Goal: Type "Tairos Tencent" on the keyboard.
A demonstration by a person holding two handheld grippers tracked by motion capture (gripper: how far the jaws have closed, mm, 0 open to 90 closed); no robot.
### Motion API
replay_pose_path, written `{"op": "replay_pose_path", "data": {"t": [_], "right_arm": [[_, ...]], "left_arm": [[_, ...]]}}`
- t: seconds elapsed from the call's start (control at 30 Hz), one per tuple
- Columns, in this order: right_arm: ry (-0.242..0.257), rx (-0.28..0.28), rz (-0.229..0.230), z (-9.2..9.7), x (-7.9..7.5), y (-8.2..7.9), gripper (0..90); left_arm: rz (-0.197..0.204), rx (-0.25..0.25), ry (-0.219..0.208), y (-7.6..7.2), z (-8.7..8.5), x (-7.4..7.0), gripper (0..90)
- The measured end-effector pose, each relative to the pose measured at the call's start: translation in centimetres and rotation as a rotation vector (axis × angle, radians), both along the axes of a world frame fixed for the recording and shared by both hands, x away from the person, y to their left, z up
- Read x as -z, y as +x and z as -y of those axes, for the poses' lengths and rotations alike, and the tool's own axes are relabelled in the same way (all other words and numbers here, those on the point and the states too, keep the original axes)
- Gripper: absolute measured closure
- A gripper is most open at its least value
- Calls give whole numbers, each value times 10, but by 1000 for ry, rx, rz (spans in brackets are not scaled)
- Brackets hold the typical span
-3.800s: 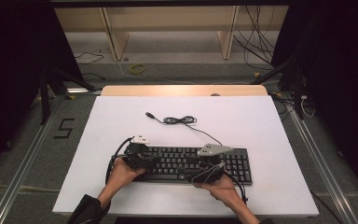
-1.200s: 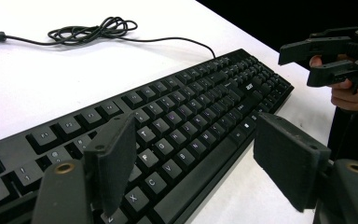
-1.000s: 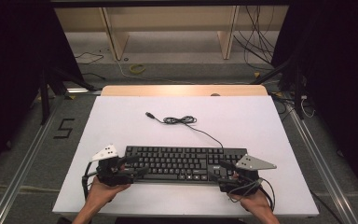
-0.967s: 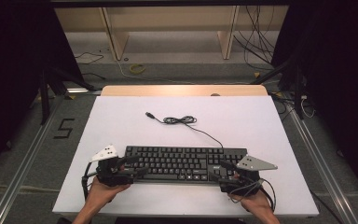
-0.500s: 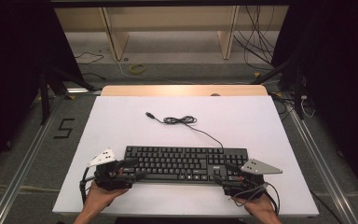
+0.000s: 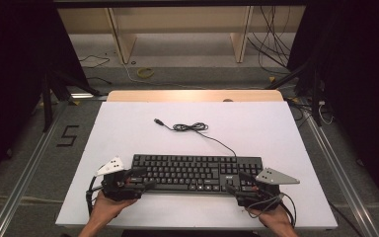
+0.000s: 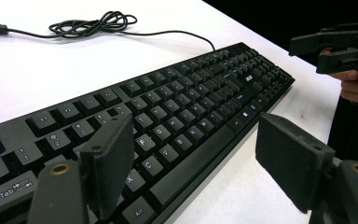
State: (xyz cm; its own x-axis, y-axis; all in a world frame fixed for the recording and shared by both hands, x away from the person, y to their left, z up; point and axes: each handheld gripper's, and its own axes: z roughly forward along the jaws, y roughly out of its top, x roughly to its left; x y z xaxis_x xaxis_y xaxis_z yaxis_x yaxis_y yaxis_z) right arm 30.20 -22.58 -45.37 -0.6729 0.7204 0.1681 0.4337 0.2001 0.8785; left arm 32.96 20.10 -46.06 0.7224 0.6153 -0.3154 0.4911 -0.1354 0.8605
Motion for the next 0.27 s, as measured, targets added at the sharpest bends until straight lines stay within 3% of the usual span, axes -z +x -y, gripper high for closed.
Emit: {"op": "replay_pose_path", "data": {"t": [0.27], "right_arm": [[-4, -2, 1, -1, 0, 0, 322]], "left_arm": [[0, -3, 3, 1, -1, 1, 279]]}}
